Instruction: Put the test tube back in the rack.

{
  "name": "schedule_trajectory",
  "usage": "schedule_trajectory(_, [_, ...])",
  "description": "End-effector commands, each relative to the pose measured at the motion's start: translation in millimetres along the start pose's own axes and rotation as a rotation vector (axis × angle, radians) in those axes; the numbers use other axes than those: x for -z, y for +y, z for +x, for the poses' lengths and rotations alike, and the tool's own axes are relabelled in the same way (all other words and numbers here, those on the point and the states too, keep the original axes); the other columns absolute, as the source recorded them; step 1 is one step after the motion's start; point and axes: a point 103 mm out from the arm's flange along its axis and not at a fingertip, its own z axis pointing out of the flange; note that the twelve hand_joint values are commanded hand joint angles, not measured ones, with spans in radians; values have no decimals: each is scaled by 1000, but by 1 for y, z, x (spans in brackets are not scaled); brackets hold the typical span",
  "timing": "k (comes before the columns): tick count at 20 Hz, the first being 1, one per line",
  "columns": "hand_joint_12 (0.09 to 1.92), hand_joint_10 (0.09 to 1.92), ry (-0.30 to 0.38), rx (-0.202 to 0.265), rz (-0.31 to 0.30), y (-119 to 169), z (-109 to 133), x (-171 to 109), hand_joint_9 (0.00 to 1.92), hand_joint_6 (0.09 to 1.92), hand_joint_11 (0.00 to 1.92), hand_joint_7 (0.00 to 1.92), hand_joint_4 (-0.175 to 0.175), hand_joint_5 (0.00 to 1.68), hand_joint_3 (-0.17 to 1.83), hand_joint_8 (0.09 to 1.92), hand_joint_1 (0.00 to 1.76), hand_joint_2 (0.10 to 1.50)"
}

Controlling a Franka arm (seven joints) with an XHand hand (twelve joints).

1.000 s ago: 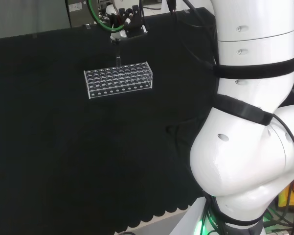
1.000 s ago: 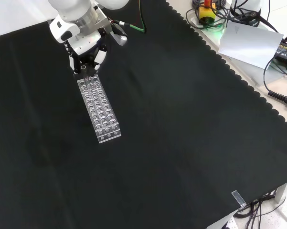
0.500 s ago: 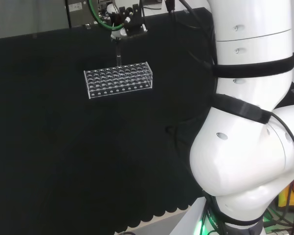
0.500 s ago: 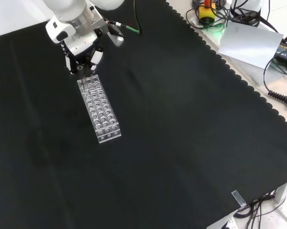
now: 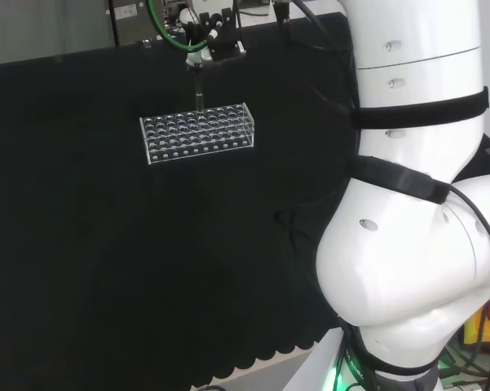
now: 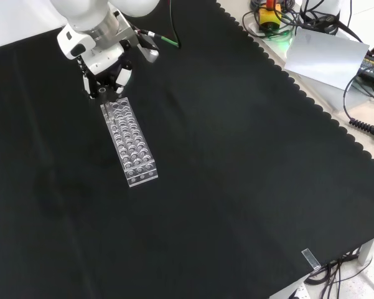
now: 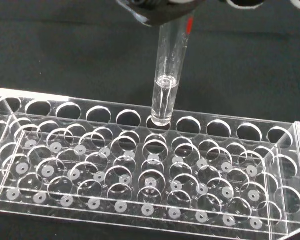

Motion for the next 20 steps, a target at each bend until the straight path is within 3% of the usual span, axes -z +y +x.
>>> schedule_trajectory(1, [810, 576, 4, 5, 9, 1, -1, -8, 1688, 139, 1295, 1770, -175, 1475, -175, 452, 1237, 1030])
schedule_trajectory(20, [811, 580, 12, 22, 35, 3, 8, -26, 1687, 136, 1292, 1769, -175, 1476, -175, 454, 1237, 1030])
